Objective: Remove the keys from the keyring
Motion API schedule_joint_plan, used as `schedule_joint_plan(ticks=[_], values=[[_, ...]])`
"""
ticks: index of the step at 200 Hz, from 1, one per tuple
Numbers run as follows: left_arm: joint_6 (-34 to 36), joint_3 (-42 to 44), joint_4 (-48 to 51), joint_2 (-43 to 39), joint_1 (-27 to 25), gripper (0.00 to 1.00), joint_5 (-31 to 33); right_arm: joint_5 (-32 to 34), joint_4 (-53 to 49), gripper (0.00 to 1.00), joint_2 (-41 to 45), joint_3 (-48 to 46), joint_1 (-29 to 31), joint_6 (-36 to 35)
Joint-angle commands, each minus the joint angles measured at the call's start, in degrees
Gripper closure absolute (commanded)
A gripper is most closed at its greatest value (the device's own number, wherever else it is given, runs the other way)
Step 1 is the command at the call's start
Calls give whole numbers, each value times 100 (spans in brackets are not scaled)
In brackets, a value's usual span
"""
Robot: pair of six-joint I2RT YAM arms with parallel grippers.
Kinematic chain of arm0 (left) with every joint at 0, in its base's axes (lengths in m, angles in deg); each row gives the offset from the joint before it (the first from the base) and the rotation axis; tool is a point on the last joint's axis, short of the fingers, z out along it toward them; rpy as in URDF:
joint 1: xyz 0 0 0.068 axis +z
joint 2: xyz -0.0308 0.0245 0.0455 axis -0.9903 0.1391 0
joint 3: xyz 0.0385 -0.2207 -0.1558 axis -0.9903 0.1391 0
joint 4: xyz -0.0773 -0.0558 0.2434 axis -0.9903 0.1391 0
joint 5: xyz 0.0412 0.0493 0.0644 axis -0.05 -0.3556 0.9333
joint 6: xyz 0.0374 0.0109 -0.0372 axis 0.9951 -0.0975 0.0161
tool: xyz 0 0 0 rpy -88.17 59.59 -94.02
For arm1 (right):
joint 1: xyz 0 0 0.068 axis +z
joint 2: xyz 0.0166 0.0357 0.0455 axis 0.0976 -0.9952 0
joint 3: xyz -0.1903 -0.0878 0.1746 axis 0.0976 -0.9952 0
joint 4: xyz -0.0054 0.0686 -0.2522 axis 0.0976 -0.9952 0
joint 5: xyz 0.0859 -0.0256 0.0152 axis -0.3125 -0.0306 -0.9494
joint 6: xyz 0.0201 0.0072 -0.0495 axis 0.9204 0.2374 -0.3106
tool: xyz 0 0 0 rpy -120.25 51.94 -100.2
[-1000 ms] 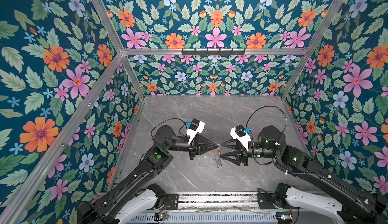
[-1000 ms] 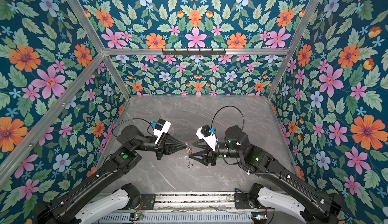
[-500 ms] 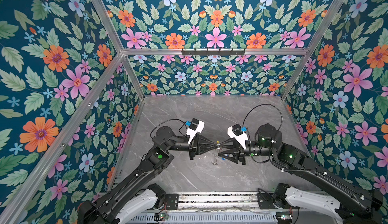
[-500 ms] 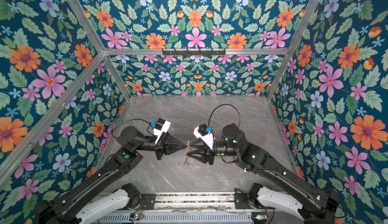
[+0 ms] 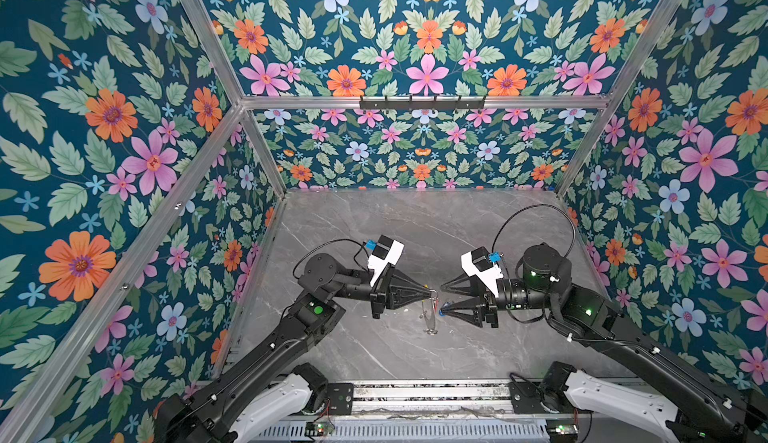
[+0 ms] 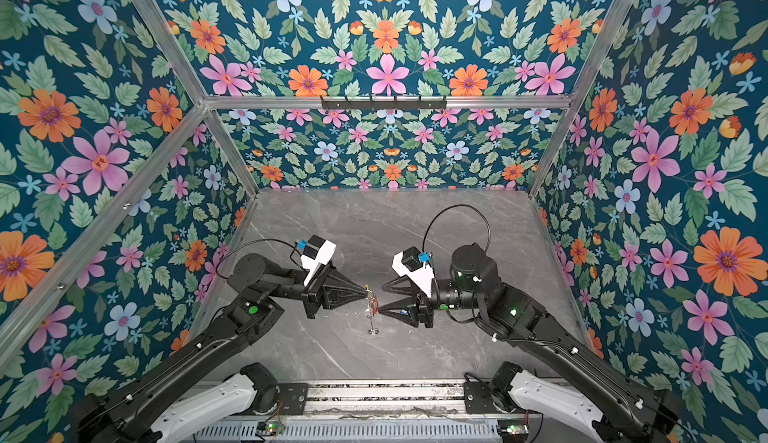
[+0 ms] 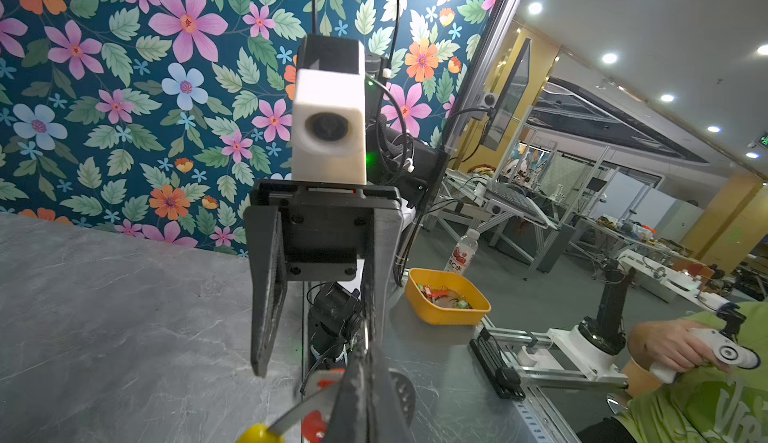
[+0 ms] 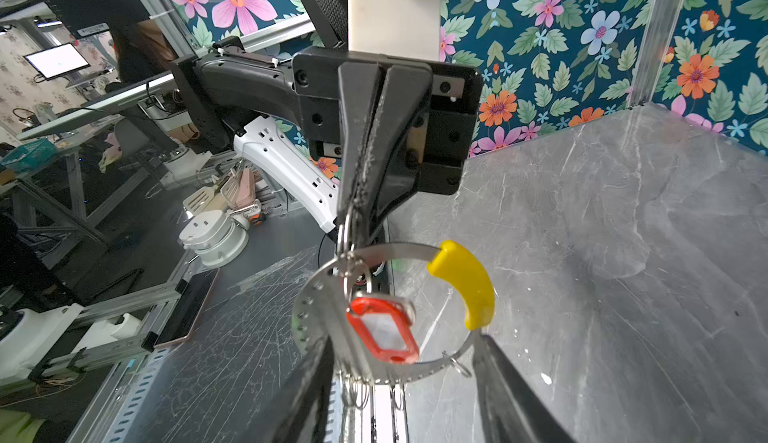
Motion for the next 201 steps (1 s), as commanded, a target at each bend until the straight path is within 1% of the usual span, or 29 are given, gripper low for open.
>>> schedule_joint_plan(ticks=[1, 43, 56, 93, 128, 158, 174, 201], values=[[-290, 18, -588, 20, -2, 100, -128, -309, 14, 47, -75, 49, -23, -28], [-336, 26, -673, 55, 0, 100, -127, -826, 160, 58, -443, 220, -12, 77], [-343, 25, -677, 60, -3, 100, -118, -935, 200, 64, -490, 262, -7, 97], [-334, 57, -677, 26, -1, 100, -9, -1205, 390, 77, -519, 268, 46, 224], [-265, 67, -604, -14, -1, 100, 182, -1173, 355, 88, -567, 293, 157, 199], [-133, 63, -462, -78, 1, 100, 462, -1007, 339, 97, -525, 292, 182, 213], [-76, 67, -414, -116, 0, 100, 603, -845, 324, 100, -495, 284, 181, 226], [12, 143, -388, -205, -4, 100, 901, -537, 267, 100, -469, 275, 182, 253]])
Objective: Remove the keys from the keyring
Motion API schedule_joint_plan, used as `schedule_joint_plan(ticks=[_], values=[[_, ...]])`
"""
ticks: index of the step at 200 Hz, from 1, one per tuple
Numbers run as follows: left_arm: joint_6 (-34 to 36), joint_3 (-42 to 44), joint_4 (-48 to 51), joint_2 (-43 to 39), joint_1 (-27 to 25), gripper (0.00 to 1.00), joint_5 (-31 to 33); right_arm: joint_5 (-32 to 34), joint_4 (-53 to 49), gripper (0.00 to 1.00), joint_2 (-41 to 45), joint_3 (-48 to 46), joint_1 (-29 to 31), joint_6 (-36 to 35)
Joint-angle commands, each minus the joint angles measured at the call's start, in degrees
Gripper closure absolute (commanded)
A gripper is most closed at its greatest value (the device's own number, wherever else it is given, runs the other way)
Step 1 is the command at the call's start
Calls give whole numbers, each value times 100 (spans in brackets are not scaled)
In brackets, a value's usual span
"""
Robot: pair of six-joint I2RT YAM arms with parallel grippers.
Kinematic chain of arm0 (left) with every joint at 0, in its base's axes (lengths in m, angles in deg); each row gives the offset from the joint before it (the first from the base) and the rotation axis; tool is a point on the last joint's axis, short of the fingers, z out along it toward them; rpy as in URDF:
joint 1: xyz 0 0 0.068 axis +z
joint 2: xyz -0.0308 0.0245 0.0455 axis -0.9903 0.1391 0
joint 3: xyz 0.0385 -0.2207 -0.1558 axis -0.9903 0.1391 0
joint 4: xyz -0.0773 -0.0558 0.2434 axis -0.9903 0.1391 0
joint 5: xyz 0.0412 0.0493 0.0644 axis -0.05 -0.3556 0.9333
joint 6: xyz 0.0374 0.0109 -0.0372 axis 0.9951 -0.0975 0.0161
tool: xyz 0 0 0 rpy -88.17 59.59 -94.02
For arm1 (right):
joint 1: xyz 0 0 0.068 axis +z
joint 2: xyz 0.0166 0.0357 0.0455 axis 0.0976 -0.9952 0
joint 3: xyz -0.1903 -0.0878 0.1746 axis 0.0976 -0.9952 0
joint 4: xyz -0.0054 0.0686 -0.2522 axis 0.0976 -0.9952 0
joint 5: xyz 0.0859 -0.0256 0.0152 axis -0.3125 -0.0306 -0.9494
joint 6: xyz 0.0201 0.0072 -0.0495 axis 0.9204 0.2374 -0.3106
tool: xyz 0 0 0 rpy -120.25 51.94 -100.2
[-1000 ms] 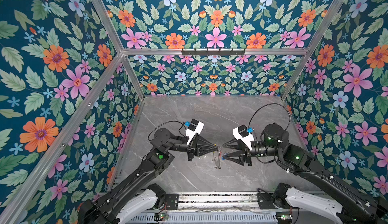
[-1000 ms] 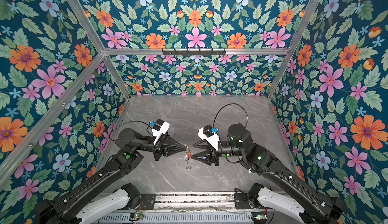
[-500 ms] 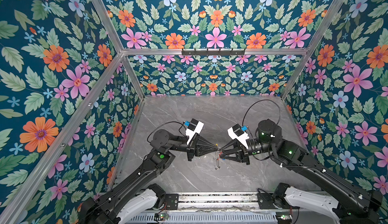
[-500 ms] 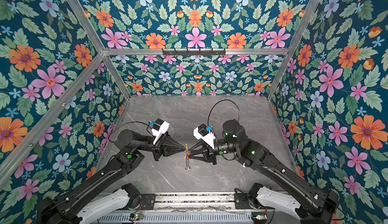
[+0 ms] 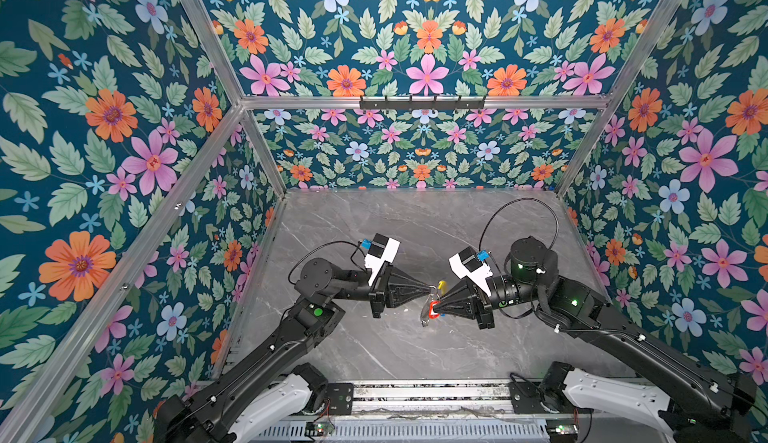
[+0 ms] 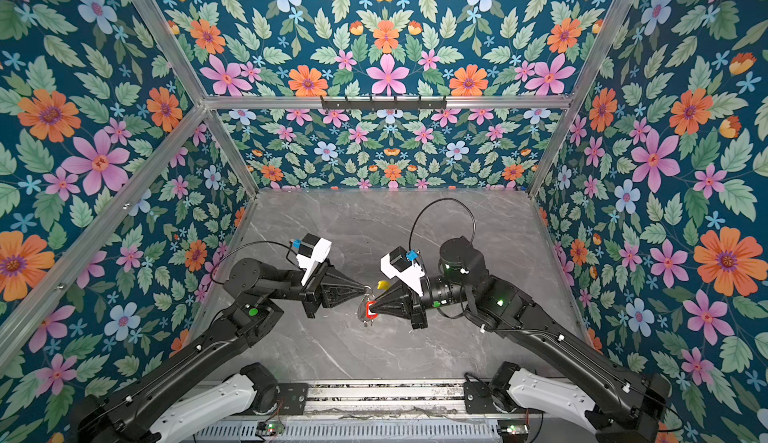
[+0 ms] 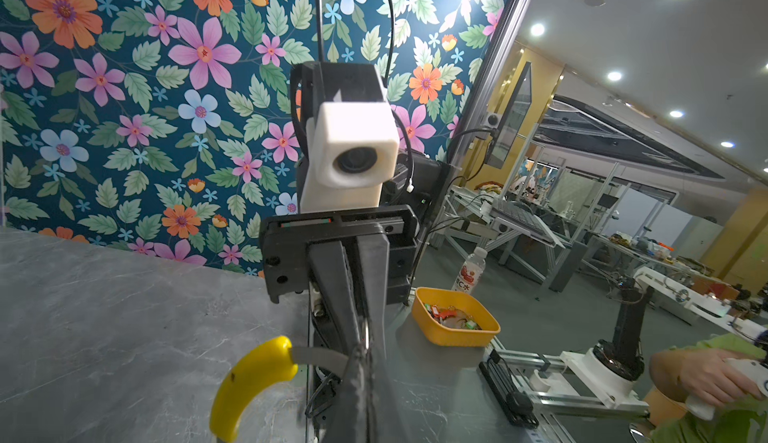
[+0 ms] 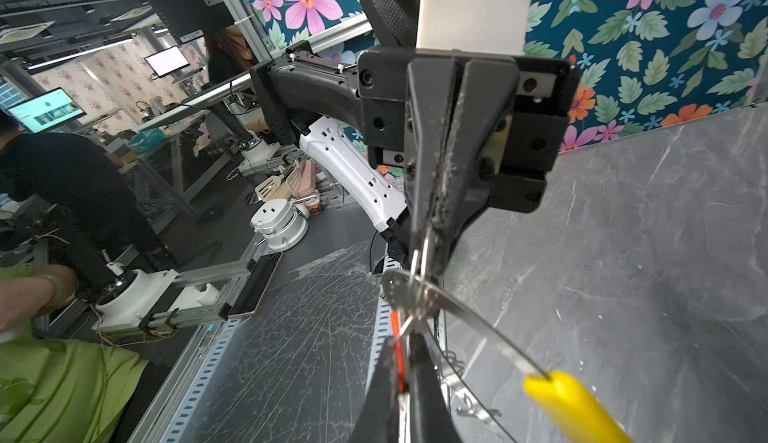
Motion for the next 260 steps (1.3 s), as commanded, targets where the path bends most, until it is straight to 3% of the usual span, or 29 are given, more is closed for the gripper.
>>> schedule_joint_plan(ticks=[1, 79, 144, 182, 220, 260], values=[[173, 46, -77, -80, 0, 100, 434, 280, 10, 100, 23, 6, 11, 72], [-643, 701, -2127, -56, 2, 100, 804, 480, -346, 100, -250, 151, 57, 2], [-984, 754, -2631, 98, 0, 100, 666, 874, -670, 100, -468, 230, 161, -74], [-755, 772, -2343, 53, 6, 100, 704, 1192, -678, 100, -292, 244, 164, -21], [-385, 825, -2094, -61, 0, 100, 838, 1537, -594, 69, 102, 244, 169, 34], [-318, 978, -2425, -112, 0, 100, 992, 1899, 223, 55, 627, -126, 178, 291]])
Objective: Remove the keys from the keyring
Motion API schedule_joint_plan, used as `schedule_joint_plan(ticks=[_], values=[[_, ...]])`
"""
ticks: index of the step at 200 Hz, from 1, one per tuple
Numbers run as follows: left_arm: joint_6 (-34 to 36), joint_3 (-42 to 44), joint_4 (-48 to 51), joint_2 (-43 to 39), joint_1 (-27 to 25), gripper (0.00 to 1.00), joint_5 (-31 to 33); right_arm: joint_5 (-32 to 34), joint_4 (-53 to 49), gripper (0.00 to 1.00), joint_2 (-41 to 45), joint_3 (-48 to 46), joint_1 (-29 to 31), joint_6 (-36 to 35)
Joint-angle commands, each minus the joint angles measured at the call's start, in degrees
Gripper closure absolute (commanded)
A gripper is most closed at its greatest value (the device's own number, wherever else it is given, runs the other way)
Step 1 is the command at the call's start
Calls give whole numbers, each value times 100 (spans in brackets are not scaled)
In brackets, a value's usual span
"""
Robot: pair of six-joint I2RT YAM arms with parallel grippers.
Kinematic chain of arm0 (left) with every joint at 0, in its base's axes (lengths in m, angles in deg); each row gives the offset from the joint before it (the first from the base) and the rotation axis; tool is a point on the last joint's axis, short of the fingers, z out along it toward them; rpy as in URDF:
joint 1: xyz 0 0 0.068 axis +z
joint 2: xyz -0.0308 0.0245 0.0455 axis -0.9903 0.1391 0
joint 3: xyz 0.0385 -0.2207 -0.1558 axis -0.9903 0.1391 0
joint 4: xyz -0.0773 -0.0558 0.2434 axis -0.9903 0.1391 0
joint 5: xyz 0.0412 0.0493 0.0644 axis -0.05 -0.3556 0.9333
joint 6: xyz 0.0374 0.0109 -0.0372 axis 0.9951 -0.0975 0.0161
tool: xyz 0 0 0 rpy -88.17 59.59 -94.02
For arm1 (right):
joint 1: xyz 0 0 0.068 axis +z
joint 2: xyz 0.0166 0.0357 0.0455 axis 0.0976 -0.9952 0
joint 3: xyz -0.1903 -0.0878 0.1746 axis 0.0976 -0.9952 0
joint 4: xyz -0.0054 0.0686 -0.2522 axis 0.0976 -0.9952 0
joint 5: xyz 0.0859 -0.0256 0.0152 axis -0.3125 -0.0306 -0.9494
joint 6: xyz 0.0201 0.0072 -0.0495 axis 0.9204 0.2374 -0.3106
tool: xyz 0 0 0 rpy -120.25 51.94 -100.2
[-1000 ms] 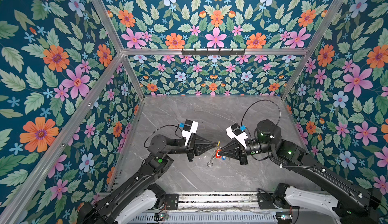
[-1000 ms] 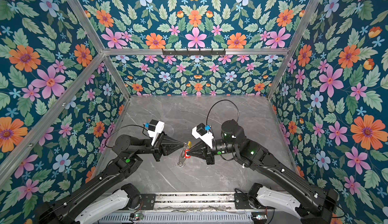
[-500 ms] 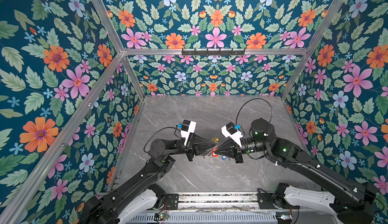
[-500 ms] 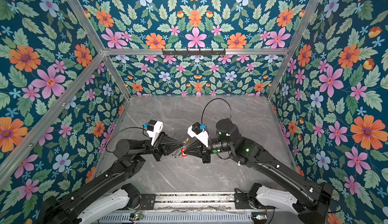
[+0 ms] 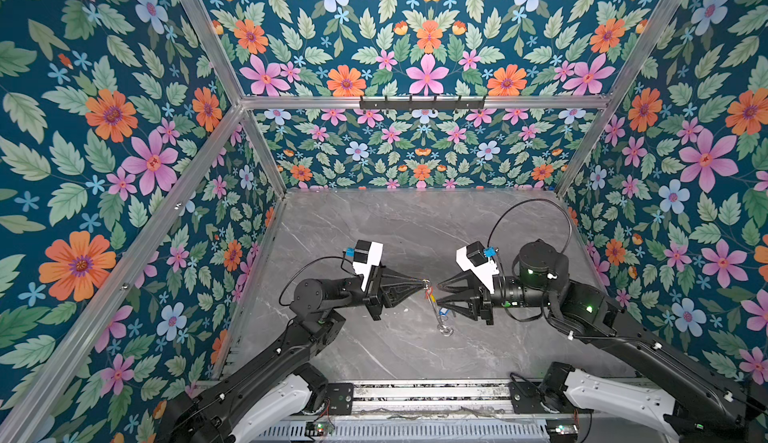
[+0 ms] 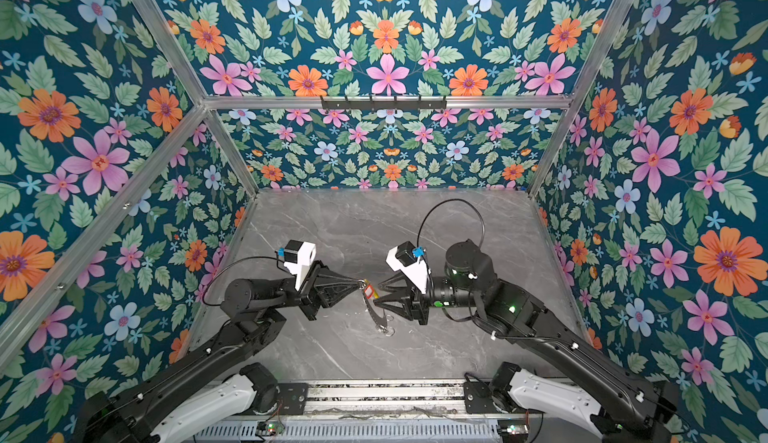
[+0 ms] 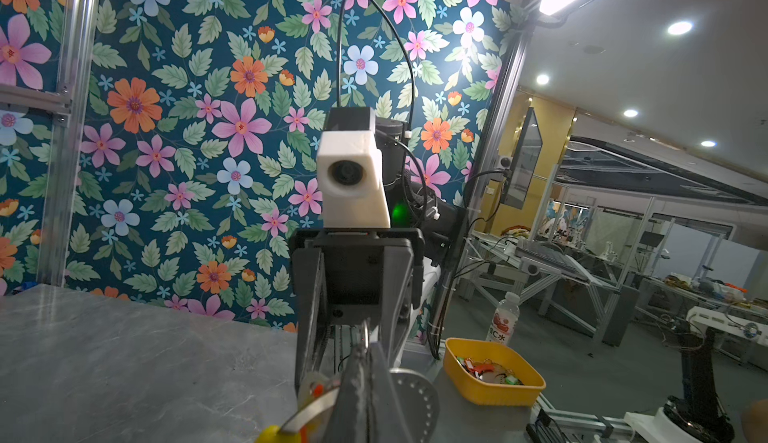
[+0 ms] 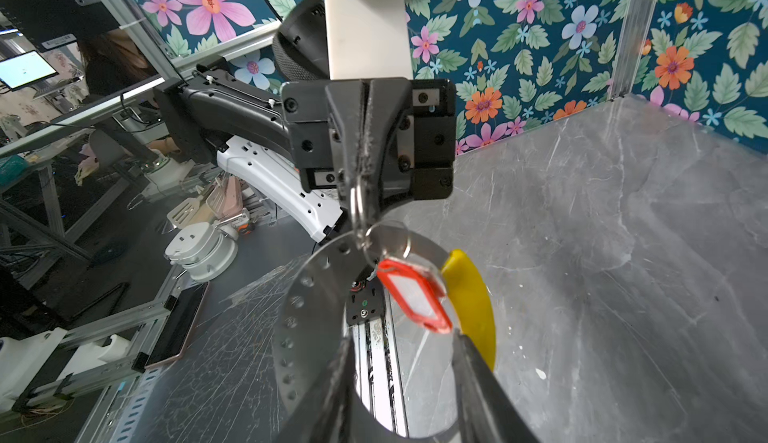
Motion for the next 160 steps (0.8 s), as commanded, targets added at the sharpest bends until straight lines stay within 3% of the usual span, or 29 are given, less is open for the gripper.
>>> schedule_joint_plan(ticks=[1, 40, 63, 160], values=[[124, 74, -462, -24, -2, 100, 164, 357, 705, 55, 238, -222, 10, 274], [-33, 137, -814, 89, 0, 100, 199, 866, 2131, 54, 363, -610, 46, 944], [-89, 204, -1017, 98, -1, 100, 257, 766, 2632, 54, 193, -684, 57, 1262], [-22, 304, -1014, 30, -2, 100, 423, 368, 3144, 70, -186, -740, 273, 1489]])
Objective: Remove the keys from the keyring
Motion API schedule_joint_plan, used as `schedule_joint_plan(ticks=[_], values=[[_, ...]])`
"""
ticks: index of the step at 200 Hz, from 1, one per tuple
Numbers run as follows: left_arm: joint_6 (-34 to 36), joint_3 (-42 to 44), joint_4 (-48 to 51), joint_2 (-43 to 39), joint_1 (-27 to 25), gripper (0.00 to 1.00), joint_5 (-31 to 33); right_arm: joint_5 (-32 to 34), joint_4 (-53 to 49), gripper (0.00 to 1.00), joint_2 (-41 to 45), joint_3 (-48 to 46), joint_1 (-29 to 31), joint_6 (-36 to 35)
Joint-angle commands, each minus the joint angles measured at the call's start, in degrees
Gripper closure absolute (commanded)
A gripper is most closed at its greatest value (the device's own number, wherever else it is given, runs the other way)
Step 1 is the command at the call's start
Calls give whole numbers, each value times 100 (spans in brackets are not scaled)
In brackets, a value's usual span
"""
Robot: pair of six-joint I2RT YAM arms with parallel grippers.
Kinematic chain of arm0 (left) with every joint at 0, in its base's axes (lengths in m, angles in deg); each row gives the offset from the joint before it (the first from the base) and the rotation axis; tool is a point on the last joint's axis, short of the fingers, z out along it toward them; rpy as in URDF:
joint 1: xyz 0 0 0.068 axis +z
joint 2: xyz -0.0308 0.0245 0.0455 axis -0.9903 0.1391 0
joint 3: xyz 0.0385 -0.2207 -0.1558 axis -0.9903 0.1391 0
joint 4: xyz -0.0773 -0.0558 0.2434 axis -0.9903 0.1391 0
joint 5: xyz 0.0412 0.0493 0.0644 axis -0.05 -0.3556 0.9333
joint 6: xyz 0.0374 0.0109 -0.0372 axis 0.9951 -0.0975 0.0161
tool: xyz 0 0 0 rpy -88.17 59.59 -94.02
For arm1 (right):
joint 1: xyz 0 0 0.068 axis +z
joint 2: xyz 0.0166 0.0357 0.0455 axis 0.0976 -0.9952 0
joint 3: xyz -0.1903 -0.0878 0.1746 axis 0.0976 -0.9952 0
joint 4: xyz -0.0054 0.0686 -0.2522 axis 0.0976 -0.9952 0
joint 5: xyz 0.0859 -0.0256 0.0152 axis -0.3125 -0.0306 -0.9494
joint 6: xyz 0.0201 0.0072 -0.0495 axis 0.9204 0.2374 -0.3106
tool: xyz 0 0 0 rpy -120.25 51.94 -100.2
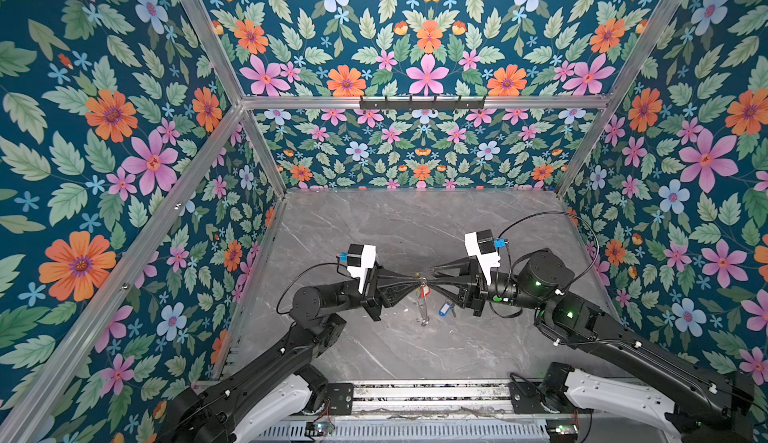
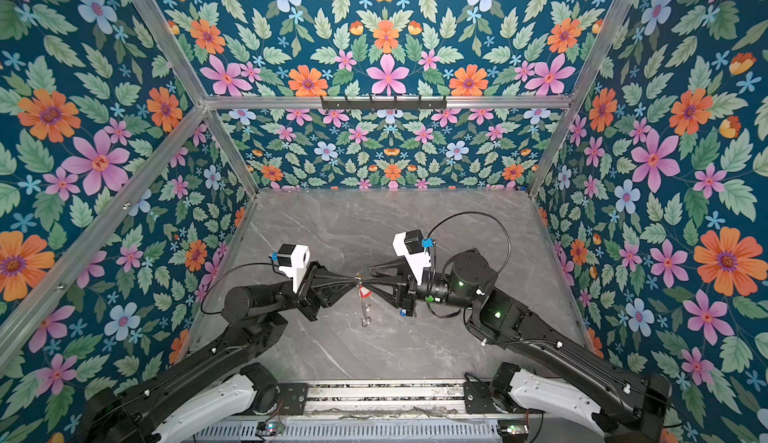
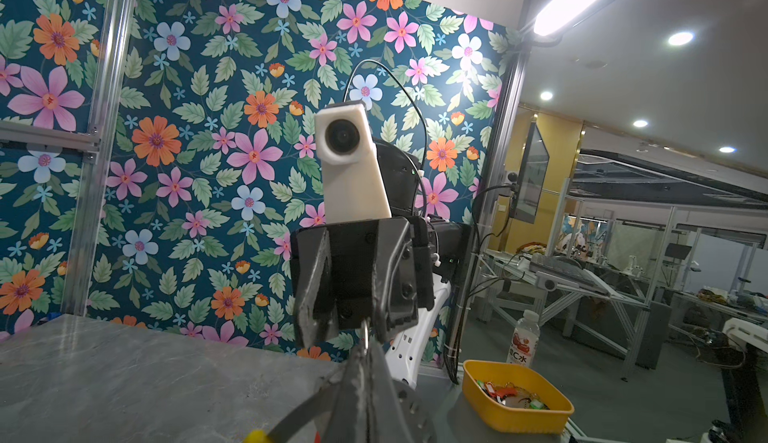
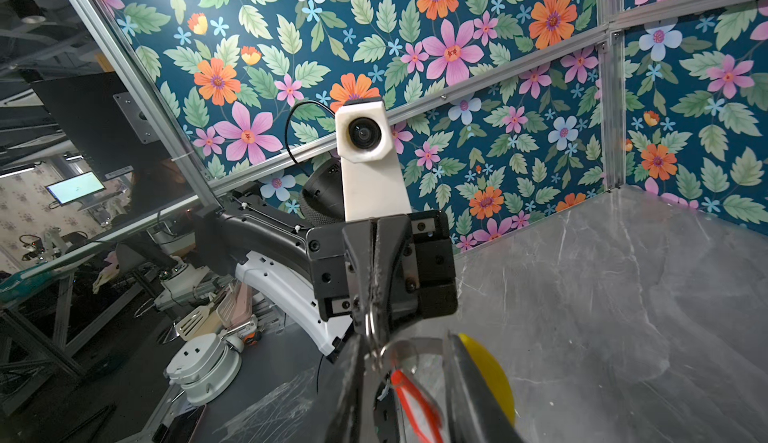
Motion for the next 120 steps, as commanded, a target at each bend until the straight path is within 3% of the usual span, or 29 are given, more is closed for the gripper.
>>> schedule_joint_plan(ticks=[1, 26, 120], values=[[28, 18, -258, -46, -2, 100, 82, -82, 298, 70, -29, 22, 20, 79], [47, 63, -215, -85, -2, 100, 133, -106, 249, 77, -81, 57, 29, 92], [115, 43, -75, -60, 3, 100, 192, -238, 281, 88, -126, 67, 51, 90]])
